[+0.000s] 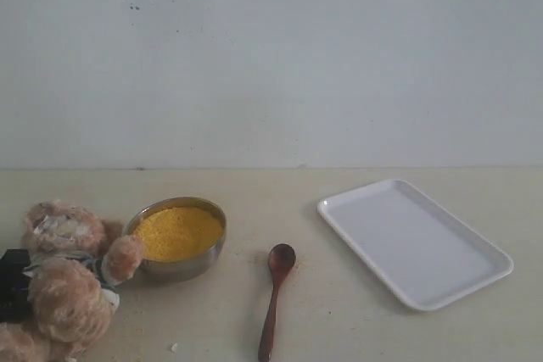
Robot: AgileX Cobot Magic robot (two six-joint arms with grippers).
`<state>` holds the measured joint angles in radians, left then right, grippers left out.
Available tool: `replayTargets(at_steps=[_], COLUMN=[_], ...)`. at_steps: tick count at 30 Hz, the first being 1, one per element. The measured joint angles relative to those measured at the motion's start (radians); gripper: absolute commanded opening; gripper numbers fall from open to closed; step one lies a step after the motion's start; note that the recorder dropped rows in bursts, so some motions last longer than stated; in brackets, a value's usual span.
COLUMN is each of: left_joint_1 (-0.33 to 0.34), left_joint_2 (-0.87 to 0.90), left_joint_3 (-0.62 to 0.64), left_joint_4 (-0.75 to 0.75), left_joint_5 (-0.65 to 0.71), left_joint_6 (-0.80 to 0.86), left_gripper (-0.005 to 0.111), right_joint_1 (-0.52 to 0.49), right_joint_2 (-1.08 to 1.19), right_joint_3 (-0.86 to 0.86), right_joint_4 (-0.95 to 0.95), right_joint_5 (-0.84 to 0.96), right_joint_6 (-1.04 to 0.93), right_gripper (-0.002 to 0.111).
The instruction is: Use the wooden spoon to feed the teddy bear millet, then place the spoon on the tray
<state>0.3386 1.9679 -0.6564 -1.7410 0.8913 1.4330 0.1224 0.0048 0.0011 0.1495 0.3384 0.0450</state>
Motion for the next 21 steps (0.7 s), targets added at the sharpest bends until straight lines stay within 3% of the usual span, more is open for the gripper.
replayTargets(at_steps=[10, 21], left_joint_1=[0.0, 0.111], left_joint_2=[-0.016, -0.274], left_joint_3=[0.014, 0.133], left_joint_4=[0.0, 0.002], left_joint_5=[0.177, 0.028], left_joint_6=[0.006, 0.019], left_gripper=[0.004, 0.004], right_joint_1=[0.0, 0.0], right_joint_2=[0.0, 0.0], right_joint_3=[0.0, 0.0], right_joint_4=[0.0, 0.0], right_joint_5=[0.0, 0.0], right_joint_6=[0.0, 0.0], right_gripper=[0.0, 0.0])
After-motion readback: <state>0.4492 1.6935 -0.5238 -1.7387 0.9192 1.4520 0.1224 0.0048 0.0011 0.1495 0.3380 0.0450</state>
